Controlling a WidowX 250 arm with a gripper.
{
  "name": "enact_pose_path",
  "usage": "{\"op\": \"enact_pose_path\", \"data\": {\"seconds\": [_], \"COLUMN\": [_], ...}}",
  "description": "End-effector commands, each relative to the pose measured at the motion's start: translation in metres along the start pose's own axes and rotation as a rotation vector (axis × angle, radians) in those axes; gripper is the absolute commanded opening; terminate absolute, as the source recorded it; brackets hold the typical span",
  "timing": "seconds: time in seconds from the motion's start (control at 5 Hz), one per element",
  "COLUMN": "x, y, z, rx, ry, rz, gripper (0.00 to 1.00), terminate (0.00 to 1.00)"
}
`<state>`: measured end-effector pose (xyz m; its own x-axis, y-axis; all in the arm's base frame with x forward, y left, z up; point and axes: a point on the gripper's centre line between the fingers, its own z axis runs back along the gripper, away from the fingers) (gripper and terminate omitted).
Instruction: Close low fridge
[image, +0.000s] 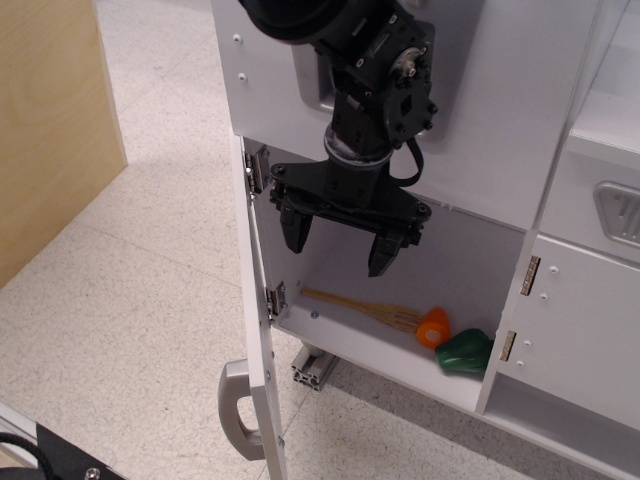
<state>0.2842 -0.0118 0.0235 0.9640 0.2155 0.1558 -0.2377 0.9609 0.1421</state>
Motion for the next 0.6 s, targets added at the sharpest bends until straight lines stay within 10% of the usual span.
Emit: {"op": "enact_pose_path", "data": {"seconds": [0.0, 0.4], "x": [0.0, 0.003], "y": [0.0, 0.039], "z": [0.0, 0.025], "rx": [0.0, -0.047], "ry": [0.0, 0.025], "rz": [0.0, 0.111], "gripper": [1.0, 1.0], "terminate": [0.0, 0.0]}}
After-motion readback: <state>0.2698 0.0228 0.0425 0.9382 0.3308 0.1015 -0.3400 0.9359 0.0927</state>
